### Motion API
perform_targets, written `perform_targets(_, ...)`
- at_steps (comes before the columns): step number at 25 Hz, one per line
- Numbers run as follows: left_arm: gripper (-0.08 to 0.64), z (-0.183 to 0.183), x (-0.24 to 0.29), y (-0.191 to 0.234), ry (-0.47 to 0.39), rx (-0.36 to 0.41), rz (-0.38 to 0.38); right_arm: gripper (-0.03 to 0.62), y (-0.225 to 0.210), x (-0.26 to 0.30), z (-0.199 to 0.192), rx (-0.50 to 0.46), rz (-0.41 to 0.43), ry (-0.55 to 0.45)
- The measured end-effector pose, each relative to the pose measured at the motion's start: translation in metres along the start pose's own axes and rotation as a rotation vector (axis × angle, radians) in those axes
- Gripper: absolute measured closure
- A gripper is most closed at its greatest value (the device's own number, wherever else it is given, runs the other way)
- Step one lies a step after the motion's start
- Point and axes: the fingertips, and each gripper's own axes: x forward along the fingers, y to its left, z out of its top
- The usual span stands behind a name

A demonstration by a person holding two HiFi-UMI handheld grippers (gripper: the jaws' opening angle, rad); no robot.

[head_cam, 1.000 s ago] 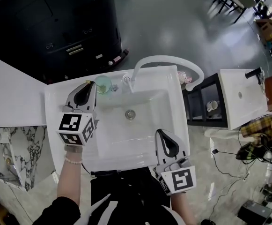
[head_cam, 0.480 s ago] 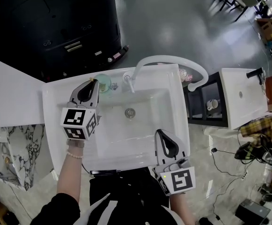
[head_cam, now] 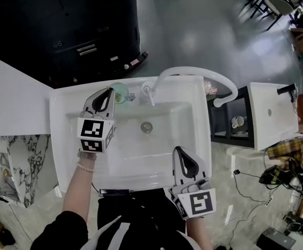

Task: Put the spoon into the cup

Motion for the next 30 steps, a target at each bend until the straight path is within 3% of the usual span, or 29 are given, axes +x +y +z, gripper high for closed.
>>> perform_targets(10,0.555,-0.002,0.006,-0.013,-0.009,0.113,-0.026,0.592,0.005,0.006,0.002,-0.004,0.019,-0.005)
perform_targets(19,0.548,-0.007,0.012,-0.032,0.013,0.098,-0.109,0.592,0.003,0.005,0.003,-0.001,0.020,-0.008)
perform_targets(30,0.497,-0.021,0.015,-0.040,0.067,0.098,-0.138,0.592,0.004,0.004,0.003,-0.007,0.027,-0.011)
